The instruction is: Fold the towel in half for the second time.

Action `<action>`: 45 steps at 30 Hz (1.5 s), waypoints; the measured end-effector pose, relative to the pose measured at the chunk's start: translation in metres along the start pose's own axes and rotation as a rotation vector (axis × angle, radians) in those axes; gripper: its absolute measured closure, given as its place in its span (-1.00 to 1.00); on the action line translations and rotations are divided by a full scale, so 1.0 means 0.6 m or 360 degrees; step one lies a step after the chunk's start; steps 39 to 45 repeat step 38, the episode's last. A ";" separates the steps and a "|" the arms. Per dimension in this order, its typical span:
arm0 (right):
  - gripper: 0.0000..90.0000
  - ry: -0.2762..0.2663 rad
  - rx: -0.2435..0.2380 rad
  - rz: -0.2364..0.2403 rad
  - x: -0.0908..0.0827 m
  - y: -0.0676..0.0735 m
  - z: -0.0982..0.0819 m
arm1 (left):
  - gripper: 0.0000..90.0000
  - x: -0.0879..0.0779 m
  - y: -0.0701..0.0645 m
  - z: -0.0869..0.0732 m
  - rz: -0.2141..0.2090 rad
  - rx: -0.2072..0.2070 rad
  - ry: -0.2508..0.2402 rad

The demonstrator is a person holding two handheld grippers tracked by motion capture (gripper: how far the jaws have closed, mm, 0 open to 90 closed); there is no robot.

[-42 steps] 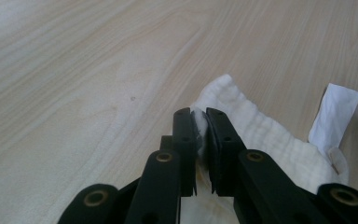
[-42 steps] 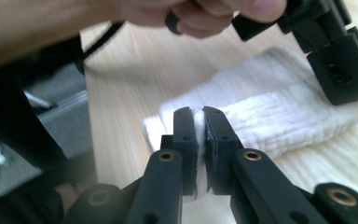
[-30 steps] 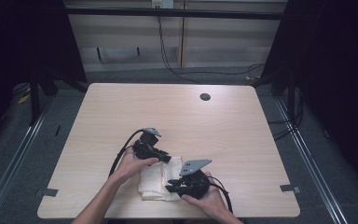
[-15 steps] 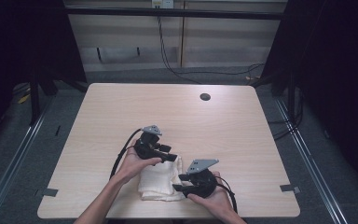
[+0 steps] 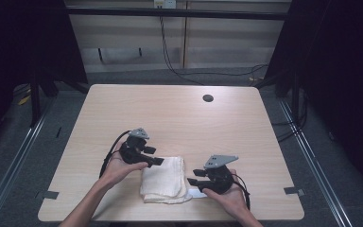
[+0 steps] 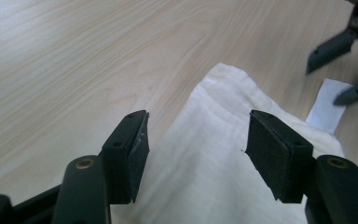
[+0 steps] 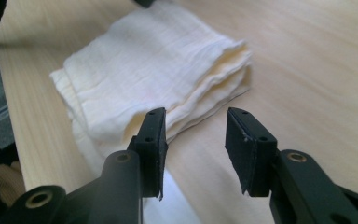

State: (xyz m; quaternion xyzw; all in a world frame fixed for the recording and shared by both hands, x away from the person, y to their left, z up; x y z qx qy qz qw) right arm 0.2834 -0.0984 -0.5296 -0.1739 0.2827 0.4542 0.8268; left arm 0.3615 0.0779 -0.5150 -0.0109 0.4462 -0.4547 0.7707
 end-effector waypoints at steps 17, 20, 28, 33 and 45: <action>0.13 -0.0093 0.0131 -0.0259 -0.117 -0.104 -0.034 | -0.23 -0.075 0.036 -0.062 0.0205 -0.0163 -0.0096; 0.10 -0.0096 0.0158 -0.0282 -0.130 -0.113 -0.041 | -0.29 -0.090 0.046 -0.077 0.0243 -0.0171 -0.0109; 0.02 -0.0118 0.0268 -0.0379 -0.156 -0.132 -0.094 | -0.35 -0.126 0.062 -0.123 0.0303 -0.0258 -0.0146; -0.07 -0.0136 0.0294 -0.0441 -0.165 -0.145 -0.106 | -0.34 -0.128 0.060 -0.140 0.0308 -0.0270 -0.0244; -0.06 -0.0132 0.0316 -0.0537 -0.173 -0.156 -0.120 | -0.34 -0.127 0.068 -0.143 0.0314 -0.0298 -0.0231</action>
Point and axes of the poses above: each handheld gripper's, and its own axes: x roughly forward along the jaws, z roughly out of its top, y roughly to its left, the point moved 9 cm from there along x, roughly forward along the jaws, and after that the axes turned 15 degrees about -x, right-handed, at the moved point
